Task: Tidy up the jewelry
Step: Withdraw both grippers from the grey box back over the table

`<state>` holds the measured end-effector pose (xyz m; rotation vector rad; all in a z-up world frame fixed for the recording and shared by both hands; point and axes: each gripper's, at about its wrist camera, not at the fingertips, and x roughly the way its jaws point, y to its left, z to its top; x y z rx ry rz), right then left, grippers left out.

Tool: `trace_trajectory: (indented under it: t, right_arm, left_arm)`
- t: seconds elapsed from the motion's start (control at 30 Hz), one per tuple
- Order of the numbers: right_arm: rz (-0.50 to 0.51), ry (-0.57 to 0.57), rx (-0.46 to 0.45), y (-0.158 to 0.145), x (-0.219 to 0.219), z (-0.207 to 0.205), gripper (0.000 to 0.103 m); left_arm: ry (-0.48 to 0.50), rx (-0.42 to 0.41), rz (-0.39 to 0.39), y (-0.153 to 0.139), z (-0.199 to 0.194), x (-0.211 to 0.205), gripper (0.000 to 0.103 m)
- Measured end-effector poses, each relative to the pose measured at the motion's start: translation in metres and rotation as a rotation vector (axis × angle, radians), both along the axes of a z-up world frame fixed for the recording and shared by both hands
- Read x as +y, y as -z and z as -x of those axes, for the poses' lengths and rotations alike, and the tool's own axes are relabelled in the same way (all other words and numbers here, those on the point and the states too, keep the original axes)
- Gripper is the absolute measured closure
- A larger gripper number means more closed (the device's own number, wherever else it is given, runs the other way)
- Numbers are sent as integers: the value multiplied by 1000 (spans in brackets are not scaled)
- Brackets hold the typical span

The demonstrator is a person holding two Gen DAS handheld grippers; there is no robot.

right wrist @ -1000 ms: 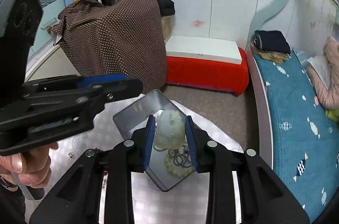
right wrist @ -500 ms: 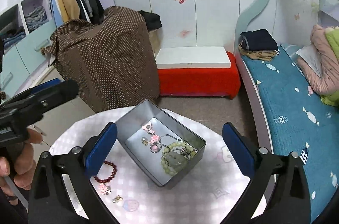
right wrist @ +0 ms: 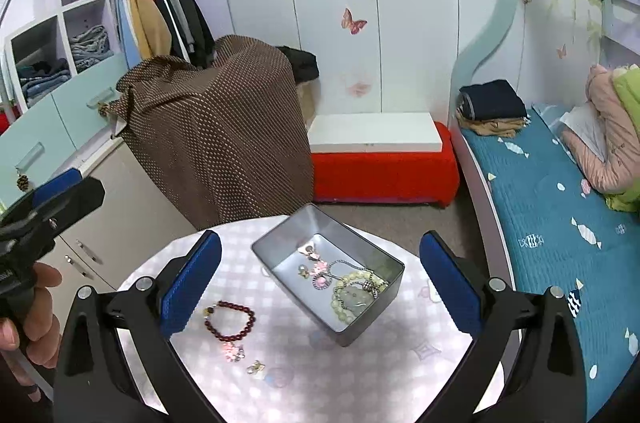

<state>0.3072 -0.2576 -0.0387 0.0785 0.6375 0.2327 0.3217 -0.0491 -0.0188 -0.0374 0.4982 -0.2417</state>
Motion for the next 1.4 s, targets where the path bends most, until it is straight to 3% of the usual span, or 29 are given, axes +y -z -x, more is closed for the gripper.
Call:
trace_trajectory:
  t: [0.4, 0.9, 1.17, 1.4]
  right_arm:
    - [-12, -2, -90, -17, 10, 59, 7]
    - [75, -35, 5, 35, 36, 93, 7]
    - [92, -54, 94, 72, 49, 87, 7]
    - [98, -62, 151, 92, 52, 78, 7]
  left_arm:
    - [-129, -47, -62, 10, 63, 36, 6]
    - [-189, 74, -109, 79, 101, 66, 6]
    - [-180, 130, -139, 113, 89, 62, 6]
    - [-157, 226, -171, 156, 42, 58, 6]
